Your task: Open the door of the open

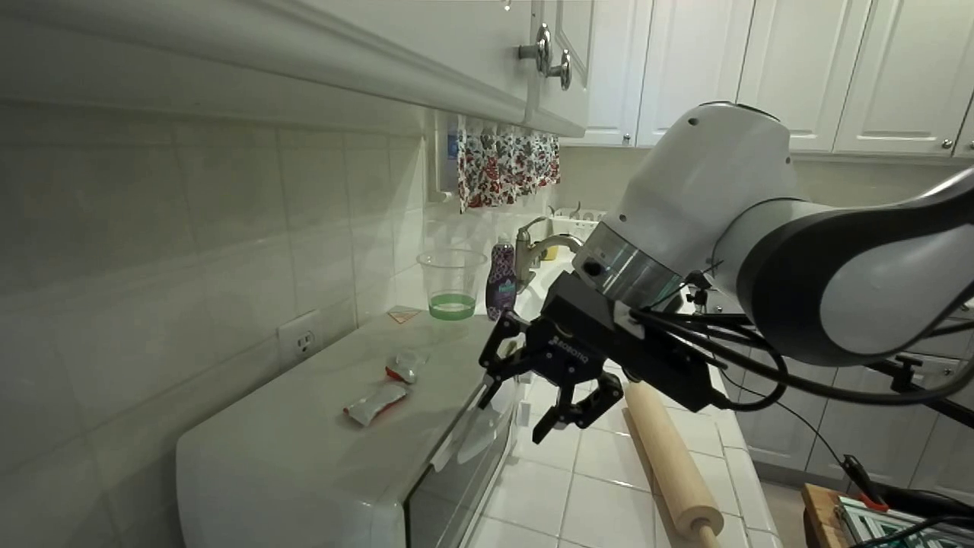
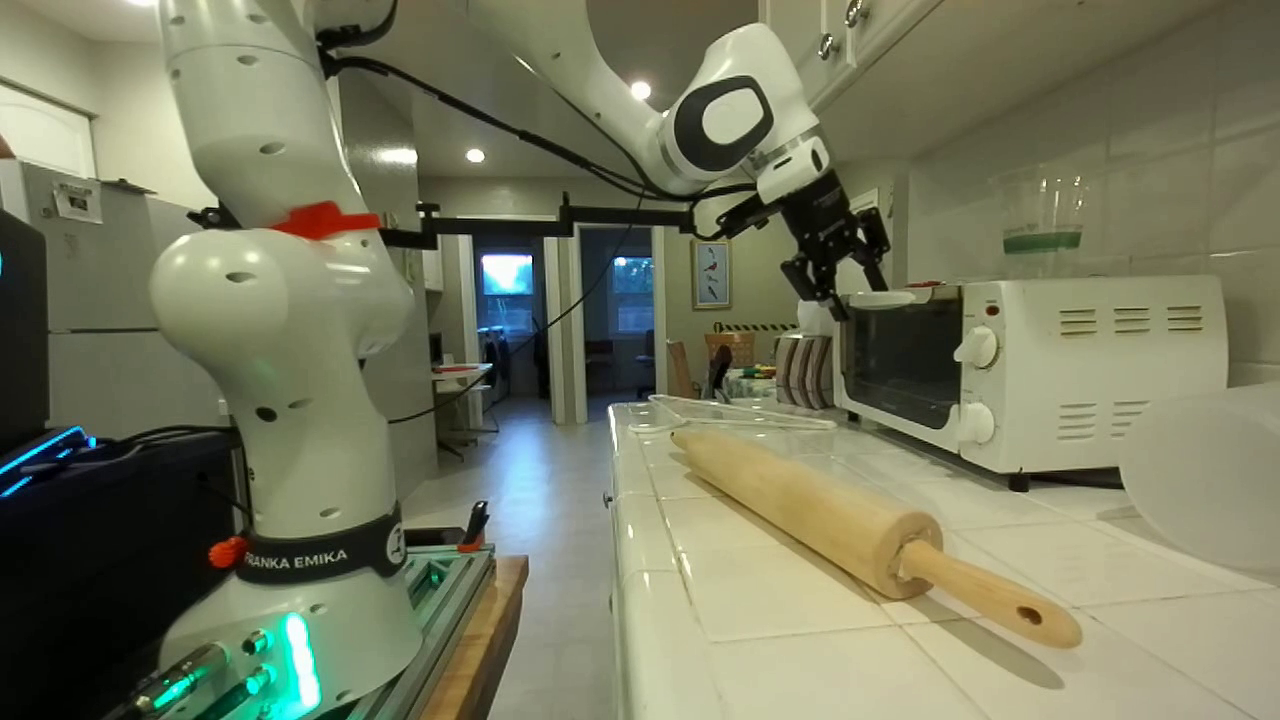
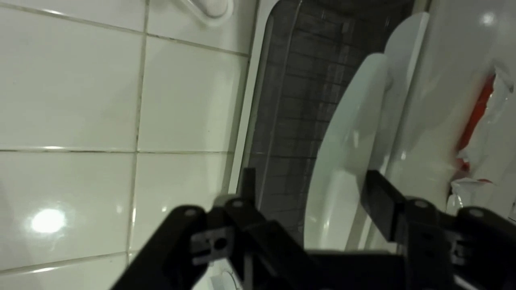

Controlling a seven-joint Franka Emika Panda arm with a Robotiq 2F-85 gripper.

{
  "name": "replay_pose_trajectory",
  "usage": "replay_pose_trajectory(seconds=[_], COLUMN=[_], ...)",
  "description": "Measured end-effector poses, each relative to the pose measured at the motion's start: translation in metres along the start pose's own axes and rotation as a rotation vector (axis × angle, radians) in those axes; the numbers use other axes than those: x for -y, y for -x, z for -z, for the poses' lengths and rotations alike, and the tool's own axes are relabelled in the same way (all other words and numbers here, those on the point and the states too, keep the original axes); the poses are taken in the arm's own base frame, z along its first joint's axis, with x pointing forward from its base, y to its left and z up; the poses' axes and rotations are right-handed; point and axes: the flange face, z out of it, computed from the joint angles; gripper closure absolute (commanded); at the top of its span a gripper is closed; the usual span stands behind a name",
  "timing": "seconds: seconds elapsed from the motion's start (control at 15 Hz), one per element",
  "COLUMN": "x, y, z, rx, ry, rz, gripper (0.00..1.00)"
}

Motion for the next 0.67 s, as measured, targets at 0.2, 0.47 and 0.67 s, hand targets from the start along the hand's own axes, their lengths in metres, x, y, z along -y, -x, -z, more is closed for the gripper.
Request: replay_pose_trajectory(seconds=[0.2,0.47,0.67], x=[-0.0015,-0.0035,-0.0088], y=[0.0009,0.0019,0.0038], z=[0.0026,0.0064,0.0099], rx=[-0.001,-0.003,-0.006], ry=[-0.002,-0.004,-0.005], rz=[-0.002,-0.005,-0.006], gripper=[0.44,0.51,0.49])
